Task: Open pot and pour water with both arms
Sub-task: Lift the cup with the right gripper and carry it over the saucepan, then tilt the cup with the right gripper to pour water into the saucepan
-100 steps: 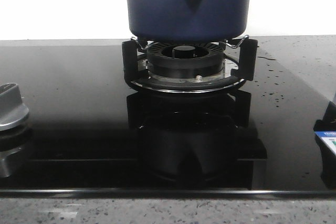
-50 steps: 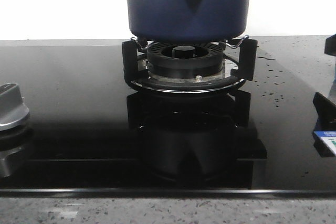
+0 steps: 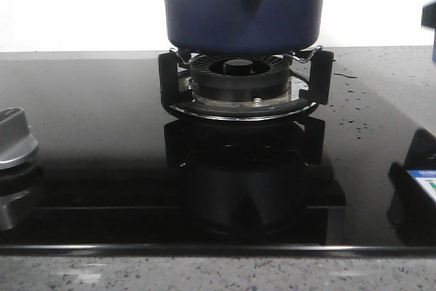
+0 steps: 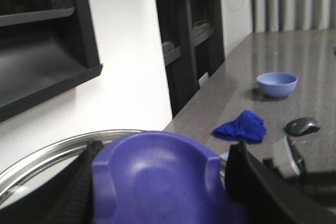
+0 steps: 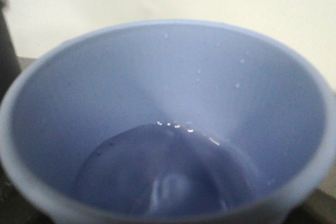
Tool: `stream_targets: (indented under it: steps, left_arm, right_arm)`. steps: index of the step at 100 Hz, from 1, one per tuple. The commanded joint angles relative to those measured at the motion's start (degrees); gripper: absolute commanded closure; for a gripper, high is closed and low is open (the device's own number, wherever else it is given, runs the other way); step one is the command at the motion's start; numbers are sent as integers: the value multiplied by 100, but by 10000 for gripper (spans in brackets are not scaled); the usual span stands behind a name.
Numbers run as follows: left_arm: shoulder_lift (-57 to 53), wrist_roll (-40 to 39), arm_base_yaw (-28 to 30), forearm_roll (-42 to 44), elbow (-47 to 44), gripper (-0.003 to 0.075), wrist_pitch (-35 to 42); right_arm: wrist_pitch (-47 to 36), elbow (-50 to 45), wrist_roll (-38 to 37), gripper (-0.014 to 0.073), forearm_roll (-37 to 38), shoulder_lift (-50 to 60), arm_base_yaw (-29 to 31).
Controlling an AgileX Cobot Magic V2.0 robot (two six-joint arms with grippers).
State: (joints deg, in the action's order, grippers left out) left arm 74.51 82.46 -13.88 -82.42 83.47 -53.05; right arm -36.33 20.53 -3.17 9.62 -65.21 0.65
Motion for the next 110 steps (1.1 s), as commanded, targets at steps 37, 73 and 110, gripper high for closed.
stream_targets:
  steps: [37, 73, 110]
  left_arm:
    - [-1629, -282, 41, -243, -1658, 388, 485]
    - [-2875, -282, 41, -306, -2724, 387, 1312]
    - [-3435, -292, 41, -306, -2974, 387, 1559]
  right_arm:
    - [1680, 2356, 6, 284, 955, 820, -801]
    - [2478, 3605, 6, 284, 2089, -30, -1986]
    - [2650, 4191, 6, 284, 3896, -670, -2134]
